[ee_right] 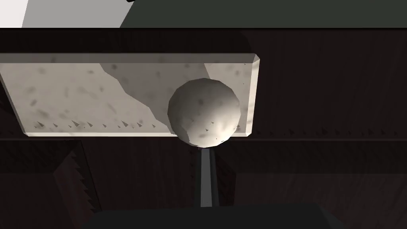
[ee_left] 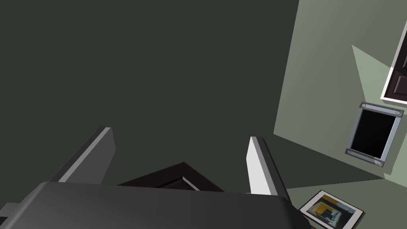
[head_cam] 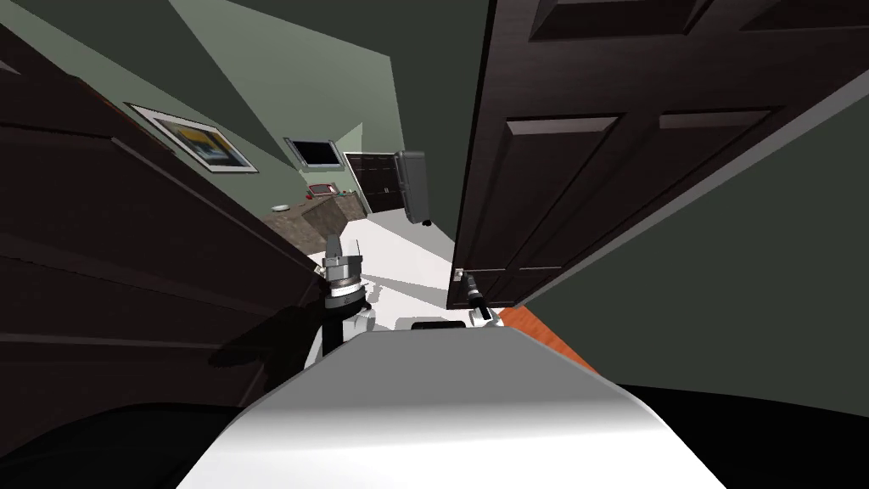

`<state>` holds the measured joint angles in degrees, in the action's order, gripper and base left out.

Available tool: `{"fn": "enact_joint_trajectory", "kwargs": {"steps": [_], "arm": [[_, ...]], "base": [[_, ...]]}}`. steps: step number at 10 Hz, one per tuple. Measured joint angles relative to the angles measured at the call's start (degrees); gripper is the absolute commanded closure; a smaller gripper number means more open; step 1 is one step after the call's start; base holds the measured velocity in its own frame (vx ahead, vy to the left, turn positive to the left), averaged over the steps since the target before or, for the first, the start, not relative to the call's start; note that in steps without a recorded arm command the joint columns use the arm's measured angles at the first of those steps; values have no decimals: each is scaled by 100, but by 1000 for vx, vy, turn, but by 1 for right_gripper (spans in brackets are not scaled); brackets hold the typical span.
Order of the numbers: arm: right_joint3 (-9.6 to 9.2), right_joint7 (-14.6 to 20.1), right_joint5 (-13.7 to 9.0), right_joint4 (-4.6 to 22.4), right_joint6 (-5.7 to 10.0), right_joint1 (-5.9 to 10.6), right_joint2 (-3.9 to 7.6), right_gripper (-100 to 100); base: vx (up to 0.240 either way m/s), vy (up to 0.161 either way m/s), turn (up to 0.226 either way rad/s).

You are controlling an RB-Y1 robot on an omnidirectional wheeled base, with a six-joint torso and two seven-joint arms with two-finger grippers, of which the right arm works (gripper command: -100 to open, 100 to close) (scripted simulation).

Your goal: Push the door open

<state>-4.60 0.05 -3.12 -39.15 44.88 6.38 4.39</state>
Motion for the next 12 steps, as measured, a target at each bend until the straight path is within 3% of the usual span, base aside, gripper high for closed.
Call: {"fn": "enact_joint_trajectory", "kwargs": {"steps": [1, 4, 8, 12], "arm": [[54, -23, -24, -28, 8, -24, 21, -100], [79, -17, -63, -71, -25, -33, 2, -100], [114, -6, -121, -127, -75, -49, -121, -100], [136, -20, -133, -126, -36, -79, -81, -100]], "base": [[-69, 84, -85], [-229, 73, -53], [-208, 73, -52], [178, 5, 24]]}}
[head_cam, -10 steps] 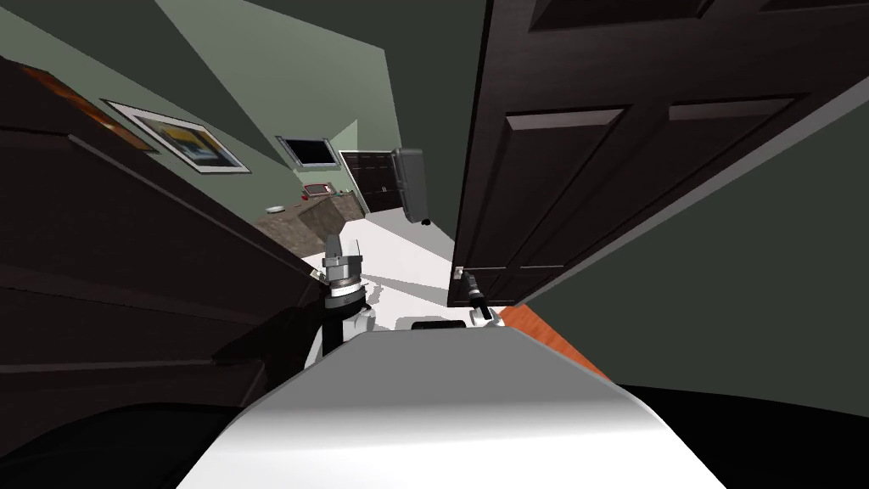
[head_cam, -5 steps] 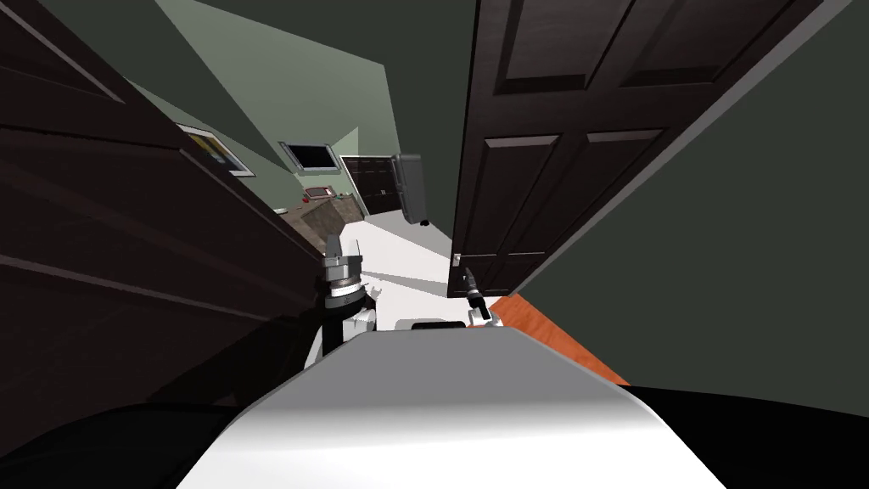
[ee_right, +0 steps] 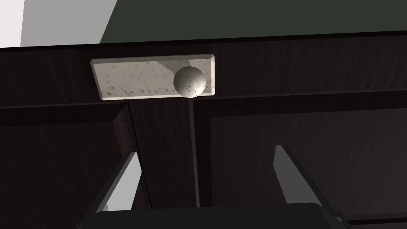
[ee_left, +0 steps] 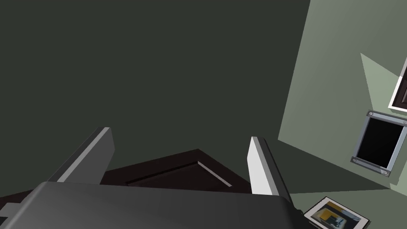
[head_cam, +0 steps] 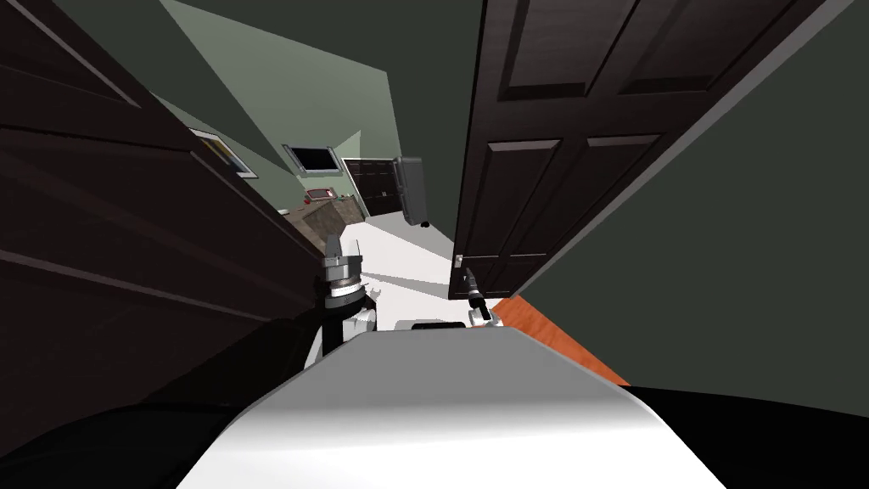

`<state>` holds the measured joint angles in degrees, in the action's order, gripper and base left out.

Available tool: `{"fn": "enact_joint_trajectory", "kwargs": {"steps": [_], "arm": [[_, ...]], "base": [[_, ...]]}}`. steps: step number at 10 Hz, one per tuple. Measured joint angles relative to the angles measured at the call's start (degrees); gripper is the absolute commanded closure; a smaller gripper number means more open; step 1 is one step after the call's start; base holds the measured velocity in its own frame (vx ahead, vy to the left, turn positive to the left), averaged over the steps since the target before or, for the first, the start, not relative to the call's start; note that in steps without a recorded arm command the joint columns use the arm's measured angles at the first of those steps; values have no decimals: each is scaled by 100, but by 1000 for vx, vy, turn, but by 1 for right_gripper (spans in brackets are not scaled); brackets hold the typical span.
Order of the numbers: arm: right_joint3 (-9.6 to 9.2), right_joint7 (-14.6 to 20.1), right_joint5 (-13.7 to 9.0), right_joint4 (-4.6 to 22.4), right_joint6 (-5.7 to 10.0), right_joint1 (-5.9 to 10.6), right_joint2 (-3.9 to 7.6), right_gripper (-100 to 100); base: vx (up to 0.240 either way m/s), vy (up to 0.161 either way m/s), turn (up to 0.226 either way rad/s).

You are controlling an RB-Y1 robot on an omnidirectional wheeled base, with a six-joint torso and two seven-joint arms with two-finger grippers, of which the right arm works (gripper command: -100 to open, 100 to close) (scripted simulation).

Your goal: Push the door open

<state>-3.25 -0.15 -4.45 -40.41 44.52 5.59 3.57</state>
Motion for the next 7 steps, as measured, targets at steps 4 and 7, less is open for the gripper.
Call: {"fn": "enact_joint_trajectory", "kwargs": {"steps": [4, 7], "arm": [[46, -26, -24, 41, 80, -3, 8, -100], [71, -40, -36, 72, 135, 1, -24, 100]], "base": [[224, 4, 32], [96, 22, 6]]}}
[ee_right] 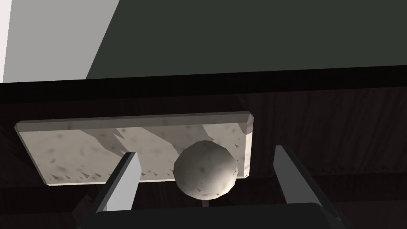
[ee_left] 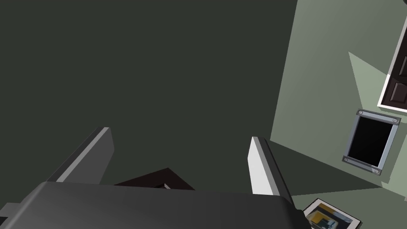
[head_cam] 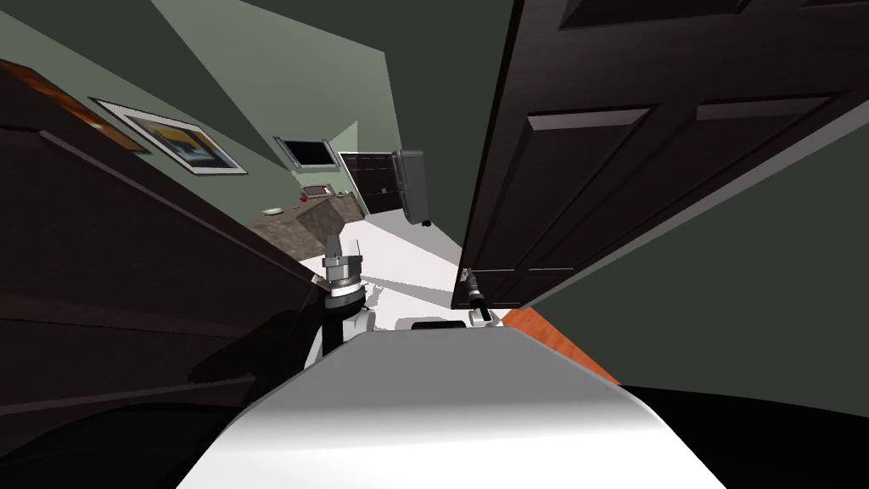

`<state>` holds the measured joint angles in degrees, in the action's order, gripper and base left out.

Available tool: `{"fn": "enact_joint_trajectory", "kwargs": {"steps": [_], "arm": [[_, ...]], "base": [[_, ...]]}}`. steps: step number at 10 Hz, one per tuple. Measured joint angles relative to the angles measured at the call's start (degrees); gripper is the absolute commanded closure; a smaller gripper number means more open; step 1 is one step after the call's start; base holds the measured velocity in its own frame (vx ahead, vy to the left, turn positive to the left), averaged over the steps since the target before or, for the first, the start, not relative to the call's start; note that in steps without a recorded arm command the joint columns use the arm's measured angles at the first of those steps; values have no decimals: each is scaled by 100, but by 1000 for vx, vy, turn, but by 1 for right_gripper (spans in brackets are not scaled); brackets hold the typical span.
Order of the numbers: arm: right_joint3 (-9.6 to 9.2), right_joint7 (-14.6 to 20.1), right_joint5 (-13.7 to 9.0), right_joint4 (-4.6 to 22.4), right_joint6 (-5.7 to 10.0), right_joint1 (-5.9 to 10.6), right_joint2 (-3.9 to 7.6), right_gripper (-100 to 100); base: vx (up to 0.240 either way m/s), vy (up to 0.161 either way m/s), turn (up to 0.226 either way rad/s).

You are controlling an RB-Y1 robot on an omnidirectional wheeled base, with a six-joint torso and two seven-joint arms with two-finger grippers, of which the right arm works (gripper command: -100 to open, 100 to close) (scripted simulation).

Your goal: Push the door open

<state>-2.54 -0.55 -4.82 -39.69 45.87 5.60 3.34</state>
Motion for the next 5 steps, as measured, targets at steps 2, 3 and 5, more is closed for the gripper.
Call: {"fn": "enact_joint_trajectory", "kwargs": {"steps": [2, 3, 5], "arm": [[2, 1, 0, -4, -5, 7, 5, 100], [-2, -1, 2, 1, -12, 3, 3, 100], [-8, -3, 5, 11, -21, -9, -2, 100]], "base": [[-33, -8, 11], [-15, -3, 0], [-4, 0, -1]]}}
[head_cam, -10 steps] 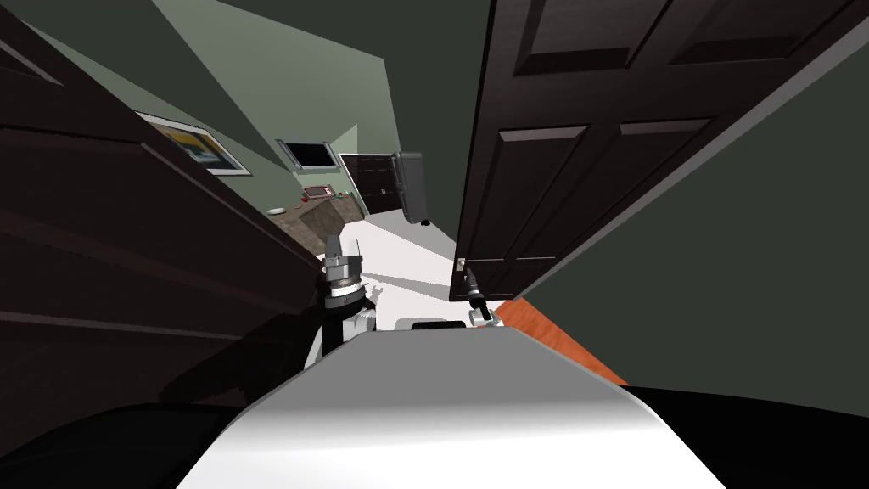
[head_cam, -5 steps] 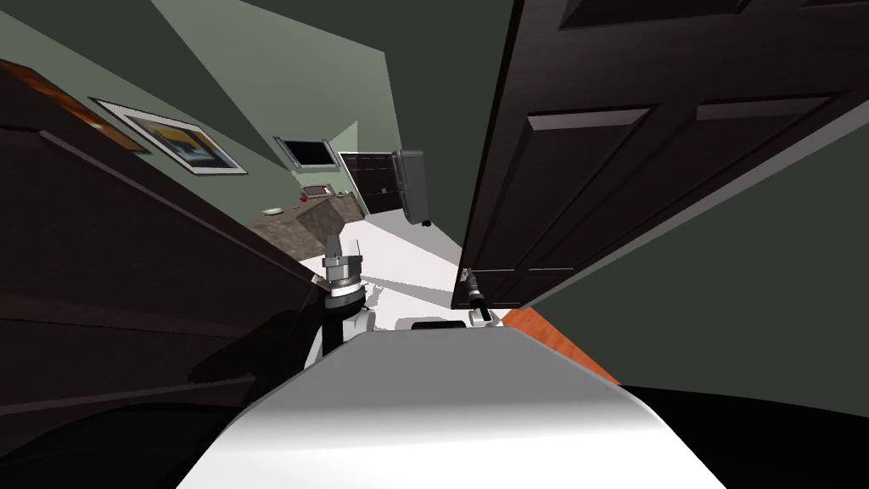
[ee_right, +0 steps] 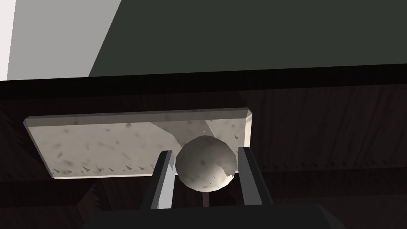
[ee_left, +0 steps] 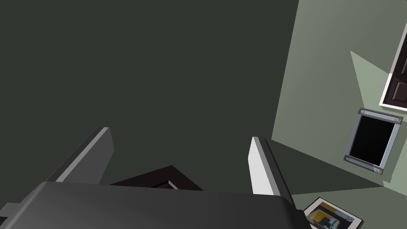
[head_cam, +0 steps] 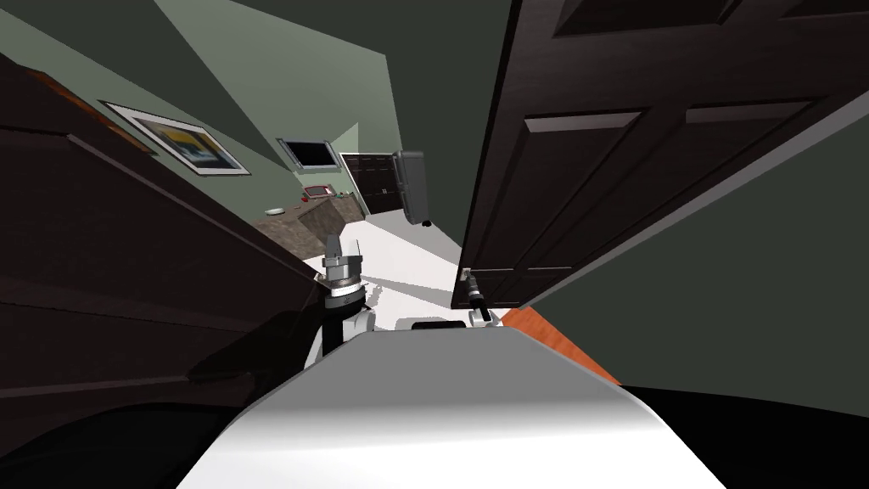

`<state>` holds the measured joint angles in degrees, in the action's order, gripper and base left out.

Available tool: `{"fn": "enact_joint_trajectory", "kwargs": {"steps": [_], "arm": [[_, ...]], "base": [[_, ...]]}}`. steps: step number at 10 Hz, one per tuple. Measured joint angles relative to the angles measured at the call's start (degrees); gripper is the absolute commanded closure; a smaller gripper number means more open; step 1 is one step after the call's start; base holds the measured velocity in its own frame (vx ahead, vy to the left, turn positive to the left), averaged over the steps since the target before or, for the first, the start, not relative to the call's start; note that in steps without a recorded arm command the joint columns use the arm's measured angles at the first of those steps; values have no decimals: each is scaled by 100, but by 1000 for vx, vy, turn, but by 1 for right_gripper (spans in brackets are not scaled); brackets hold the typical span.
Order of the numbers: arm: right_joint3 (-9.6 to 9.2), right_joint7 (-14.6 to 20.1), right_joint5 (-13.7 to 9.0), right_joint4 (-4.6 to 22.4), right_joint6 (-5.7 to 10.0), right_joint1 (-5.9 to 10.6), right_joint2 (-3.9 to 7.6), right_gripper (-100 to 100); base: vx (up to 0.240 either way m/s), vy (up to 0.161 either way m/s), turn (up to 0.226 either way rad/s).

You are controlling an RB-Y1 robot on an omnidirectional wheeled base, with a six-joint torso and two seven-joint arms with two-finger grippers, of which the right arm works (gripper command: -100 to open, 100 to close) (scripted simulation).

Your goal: Push the door open

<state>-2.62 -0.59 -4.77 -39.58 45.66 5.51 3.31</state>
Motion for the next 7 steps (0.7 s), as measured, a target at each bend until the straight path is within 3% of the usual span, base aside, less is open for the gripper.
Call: {"fn": "enact_joint_trajectory", "kwargs": {"steps": [5, 7], "arm": [[149, -50, -80, 146, 19, 35, 44, 100], [239, -107, -123, 26, -33, -12, 54, 100]], "base": [[170, 49, -39], [206, 51, -48]]}}
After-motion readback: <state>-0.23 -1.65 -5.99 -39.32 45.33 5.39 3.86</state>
